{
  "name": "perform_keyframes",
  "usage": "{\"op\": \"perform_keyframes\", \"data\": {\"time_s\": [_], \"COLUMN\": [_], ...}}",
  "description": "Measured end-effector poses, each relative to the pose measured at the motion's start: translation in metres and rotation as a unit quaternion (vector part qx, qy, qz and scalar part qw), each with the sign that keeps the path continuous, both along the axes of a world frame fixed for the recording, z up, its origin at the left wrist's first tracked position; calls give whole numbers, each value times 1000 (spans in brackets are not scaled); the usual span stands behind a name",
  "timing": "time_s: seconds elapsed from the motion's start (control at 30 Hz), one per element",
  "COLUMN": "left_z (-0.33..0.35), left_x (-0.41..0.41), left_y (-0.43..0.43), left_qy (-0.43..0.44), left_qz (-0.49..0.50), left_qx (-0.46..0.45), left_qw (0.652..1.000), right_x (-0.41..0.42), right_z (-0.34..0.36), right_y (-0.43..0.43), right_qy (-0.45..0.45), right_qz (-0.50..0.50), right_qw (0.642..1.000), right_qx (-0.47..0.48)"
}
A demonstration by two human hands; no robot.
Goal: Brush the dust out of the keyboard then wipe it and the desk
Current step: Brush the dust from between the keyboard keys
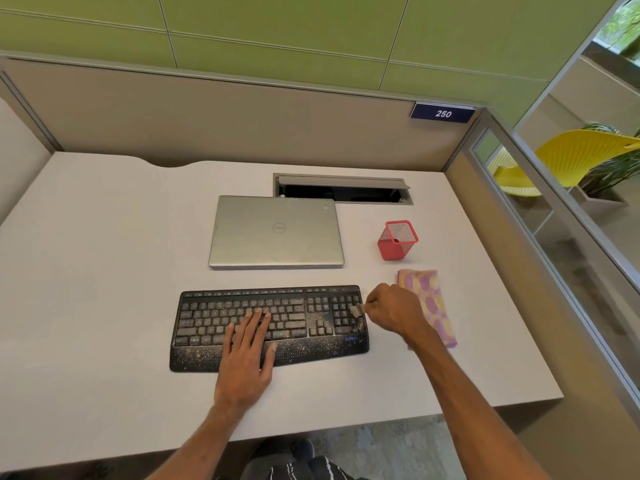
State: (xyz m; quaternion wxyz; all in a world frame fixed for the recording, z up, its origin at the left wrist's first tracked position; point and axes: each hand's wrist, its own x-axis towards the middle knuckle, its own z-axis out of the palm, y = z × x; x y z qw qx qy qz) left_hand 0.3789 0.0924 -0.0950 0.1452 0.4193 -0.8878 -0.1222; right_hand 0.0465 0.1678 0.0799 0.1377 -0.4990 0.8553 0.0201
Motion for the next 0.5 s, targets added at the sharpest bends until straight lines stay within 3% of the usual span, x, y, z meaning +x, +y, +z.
{"op": "perform_keyframes", "data": {"time_s": [0.13,0.3,0.5], "left_z": [-1,-1,0], "left_x": [0,0,0], "left_y": [0,0,0], "left_qy": [3,2,3], "left_qz": [-1,-1,1], "left_qx": [3,8,3], "left_qw": [1000,1000,1000], "right_x": [1,2,3], "right_z": [-8,-4,-1], "right_y": [4,5,5], "right_qy": [-23,-63,-42], "right_qz": [-50,-38,-72], "right_qw": [998,994,997], "right_qx": [-2,79,1]}}
